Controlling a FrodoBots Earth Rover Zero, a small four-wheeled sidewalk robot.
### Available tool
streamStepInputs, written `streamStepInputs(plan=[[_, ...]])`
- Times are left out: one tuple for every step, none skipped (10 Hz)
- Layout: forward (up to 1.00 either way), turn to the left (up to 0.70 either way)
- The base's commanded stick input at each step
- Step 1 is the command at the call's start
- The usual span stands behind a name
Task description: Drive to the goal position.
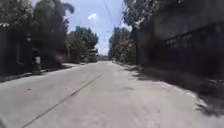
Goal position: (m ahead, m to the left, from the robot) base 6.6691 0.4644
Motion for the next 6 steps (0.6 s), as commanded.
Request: streamStepInputs(plan=[[1.00, 0.04], [1.00, 0.04], [1.00, 0.04], [1.00, 0.04], [1.00, 0.04], [1.00, 0.04]])
